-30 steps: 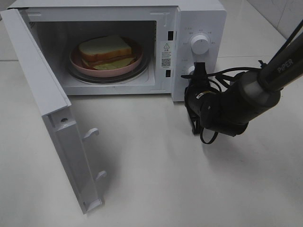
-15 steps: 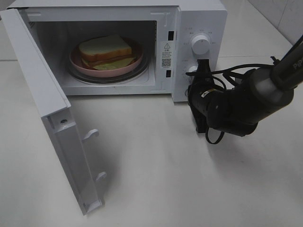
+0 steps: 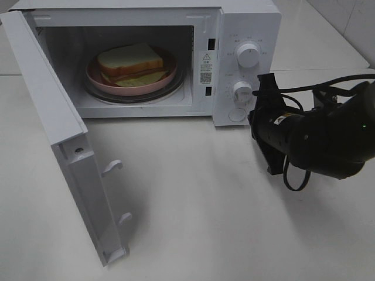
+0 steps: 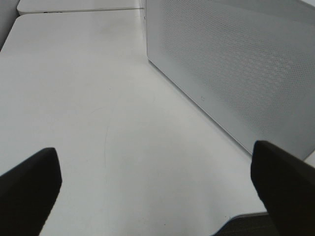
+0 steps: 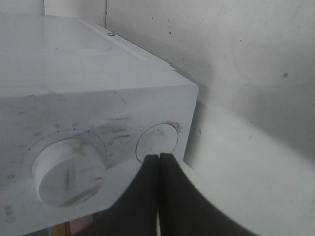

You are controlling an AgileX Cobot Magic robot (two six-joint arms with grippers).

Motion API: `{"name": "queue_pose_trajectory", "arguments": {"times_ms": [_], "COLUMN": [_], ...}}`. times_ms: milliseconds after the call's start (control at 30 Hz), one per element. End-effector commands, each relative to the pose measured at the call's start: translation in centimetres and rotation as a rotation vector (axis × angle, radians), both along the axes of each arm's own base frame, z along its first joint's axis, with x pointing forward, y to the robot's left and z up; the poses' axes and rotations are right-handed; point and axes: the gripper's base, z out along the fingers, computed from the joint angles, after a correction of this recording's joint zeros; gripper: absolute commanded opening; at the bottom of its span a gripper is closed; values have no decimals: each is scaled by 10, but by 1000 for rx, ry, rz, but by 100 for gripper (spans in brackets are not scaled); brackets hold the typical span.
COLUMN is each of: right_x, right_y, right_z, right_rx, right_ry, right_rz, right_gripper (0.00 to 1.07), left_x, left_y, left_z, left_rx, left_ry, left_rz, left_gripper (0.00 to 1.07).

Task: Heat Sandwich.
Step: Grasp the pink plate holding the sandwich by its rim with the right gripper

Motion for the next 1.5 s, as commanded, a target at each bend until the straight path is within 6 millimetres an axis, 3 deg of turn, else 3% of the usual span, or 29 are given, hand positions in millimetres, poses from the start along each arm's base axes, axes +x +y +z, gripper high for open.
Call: {"name": "queue_pose_trajectory", "arguments": {"times_ms": [33,267,500,667,1000,1133,1500], "right_x": [-9,-32,-41,-54,-53,-50,-48], "right_y": [-2,-2,-2,5,9,8,4], "right_z": [9,28,46,64,78,94,124], "right_rx": [-41,-199,-351,-487,-560,-703,-945], "right_ry": [11,91,86,104,190,261,321], "right_rz": [55,287,479,750,1031,1231,1549], "right_gripper": [0,0,1,3,4,4,7], "left_x": [-1,-1,-1,-1,-1,-1,-1], "left_y": [-1,-1,-1,-1,-1,-1,-1], "left_z": [1,1,1,1,1,1,1], "left_rx": [-12,-12,-12,-12,-12,-12,-12], "left_ry": [-16,-16,-16,-16,-16,-16,-16], "left_rz": [3,3,3,3,3,3,3], "left_gripper": [100,100,100,100,100,100,100]}}
